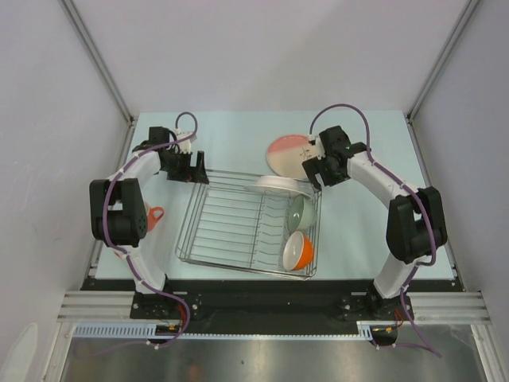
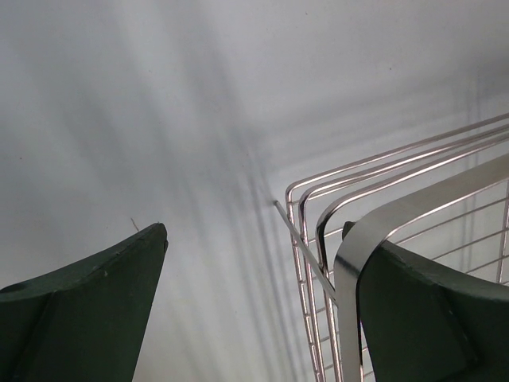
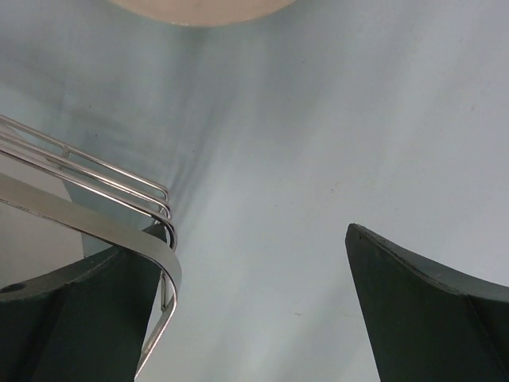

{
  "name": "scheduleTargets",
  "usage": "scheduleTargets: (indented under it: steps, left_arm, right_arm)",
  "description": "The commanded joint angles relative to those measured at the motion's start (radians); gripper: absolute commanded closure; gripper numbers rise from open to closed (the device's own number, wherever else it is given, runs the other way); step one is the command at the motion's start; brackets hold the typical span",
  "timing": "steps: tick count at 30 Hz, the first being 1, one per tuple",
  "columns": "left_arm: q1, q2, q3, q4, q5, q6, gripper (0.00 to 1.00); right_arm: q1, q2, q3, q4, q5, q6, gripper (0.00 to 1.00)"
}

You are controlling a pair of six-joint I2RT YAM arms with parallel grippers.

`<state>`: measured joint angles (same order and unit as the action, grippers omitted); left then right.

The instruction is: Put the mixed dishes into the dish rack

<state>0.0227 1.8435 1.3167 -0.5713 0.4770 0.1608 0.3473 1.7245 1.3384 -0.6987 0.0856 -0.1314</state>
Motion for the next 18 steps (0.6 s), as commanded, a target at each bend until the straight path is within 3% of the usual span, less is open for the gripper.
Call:
scheduleTargets:
  steps: [1, 8, 12, 18]
  left_arm:
    - [-0.013, -0.043, 0.018, -0.009, 0.003, 0.034, 0.03]
    - [-0.107, -0.052, -0.033, -0.001, -0.011, 0.037, 0.03]
    - [-0.116, -0.056, -0.021, -0.027, 0.008, 0.042, 0.03]
    - [-0.118, -0.073, 0.076, -0.13, 0.025, 0.075, 0.03]
  right_arm:
    - [-0.037, 0.05, 0.09, 0.067, 0.069, 0.024, 0.0]
    - [-0.033, 0.142, 0.217, 0.025, -0.013, 0.041, 0.0]
    - [-0.01, 0.09, 0.216, 0.034, -0.111, 0.056, 0.0]
    - [-0.094, 0.015, 0.28, -0.005, -0.299, 0.125, 0.0]
